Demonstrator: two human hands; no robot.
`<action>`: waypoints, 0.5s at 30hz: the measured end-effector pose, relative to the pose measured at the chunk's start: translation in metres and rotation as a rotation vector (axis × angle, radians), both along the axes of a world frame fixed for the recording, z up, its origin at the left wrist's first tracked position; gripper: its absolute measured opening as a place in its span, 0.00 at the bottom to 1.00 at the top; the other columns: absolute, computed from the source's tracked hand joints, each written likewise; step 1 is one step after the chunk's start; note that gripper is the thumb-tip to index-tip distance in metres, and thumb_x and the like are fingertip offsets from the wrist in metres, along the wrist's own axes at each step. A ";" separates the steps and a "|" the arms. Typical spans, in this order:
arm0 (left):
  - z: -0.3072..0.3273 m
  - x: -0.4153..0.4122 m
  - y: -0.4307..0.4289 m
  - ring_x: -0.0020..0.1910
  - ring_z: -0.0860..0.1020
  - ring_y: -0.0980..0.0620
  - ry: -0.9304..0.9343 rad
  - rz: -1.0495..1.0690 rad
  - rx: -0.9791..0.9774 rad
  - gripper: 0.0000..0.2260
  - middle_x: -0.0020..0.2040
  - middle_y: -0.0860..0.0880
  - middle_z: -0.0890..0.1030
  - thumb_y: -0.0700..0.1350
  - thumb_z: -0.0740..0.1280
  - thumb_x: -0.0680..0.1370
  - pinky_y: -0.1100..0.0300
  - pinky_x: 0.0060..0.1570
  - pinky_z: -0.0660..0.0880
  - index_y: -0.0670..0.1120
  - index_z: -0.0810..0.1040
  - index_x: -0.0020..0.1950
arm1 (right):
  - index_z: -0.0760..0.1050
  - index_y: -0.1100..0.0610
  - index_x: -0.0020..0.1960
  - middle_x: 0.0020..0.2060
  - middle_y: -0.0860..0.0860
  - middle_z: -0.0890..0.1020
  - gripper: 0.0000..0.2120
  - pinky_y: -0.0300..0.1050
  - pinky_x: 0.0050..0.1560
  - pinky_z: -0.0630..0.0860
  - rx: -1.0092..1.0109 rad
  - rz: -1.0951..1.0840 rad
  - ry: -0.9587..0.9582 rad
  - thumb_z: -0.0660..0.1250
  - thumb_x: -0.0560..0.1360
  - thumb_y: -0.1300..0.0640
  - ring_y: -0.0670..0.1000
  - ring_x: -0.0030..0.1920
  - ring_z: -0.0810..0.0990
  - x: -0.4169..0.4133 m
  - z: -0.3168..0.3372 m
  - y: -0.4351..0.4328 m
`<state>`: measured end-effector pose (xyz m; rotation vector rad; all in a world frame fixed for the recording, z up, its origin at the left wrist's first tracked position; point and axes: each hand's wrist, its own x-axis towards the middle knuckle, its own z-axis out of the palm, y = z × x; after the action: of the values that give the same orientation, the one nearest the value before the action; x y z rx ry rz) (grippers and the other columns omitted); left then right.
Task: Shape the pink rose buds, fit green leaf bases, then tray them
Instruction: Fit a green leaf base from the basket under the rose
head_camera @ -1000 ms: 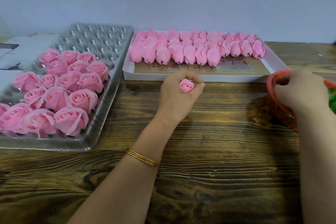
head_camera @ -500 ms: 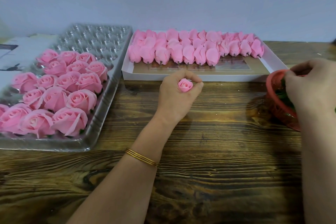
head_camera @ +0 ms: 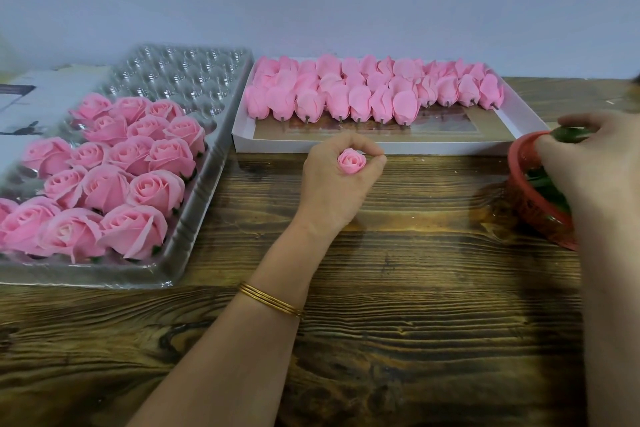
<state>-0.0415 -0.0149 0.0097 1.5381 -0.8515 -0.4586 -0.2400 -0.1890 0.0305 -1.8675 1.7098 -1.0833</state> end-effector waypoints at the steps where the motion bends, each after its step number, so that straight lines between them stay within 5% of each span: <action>1: 0.000 0.000 0.000 0.40 0.79 0.60 0.000 0.000 0.001 0.09 0.36 0.69 0.79 0.38 0.75 0.73 0.46 0.49 0.81 0.52 0.80 0.39 | 0.72 0.31 0.48 0.60 0.54 0.77 0.19 0.58 0.57 0.79 0.036 -0.005 -0.009 0.68 0.61 0.50 0.60 0.56 0.78 0.001 0.001 0.002; 4: 0.000 0.000 0.000 0.39 0.78 0.61 0.003 0.007 -0.001 0.10 0.36 0.70 0.79 0.38 0.75 0.73 0.47 0.49 0.81 0.52 0.80 0.38 | 0.69 0.28 0.41 0.63 0.51 0.75 0.21 0.59 0.56 0.79 0.043 -0.039 -0.028 0.69 0.62 0.55 0.60 0.56 0.78 0.001 0.002 0.003; 8: 0.000 0.000 0.000 0.39 0.79 0.59 0.003 0.010 -0.011 0.09 0.35 0.69 0.79 0.38 0.75 0.73 0.46 0.50 0.81 0.51 0.80 0.38 | 0.65 0.32 0.50 0.63 0.52 0.75 0.20 0.59 0.61 0.76 -0.041 -0.056 -0.063 0.66 0.65 0.52 0.60 0.61 0.76 -0.002 -0.003 -0.002; 15: -0.002 0.001 0.000 0.37 0.78 0.59 -0.008 0.011 -0.023 0.10 0.35 0.68 0.79 0.38 0.75 0.73 0.51 0.47 0.81 0.53 0.80 0.38 | 0.64 0.30 0.53 0.63 0.50 0.75 0.25 0.62 0.56 0.78 -0.020 -0.072 -0.028 0.68 0.60 0.47 0.60 0.61 0.76 -0.005 -0.008 -0.009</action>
<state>-0.0406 -0.0150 0.0080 1.5240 -0.8516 -0.4335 -0.2450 -0.1977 0.0225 -1.8066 1.7690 -1.1521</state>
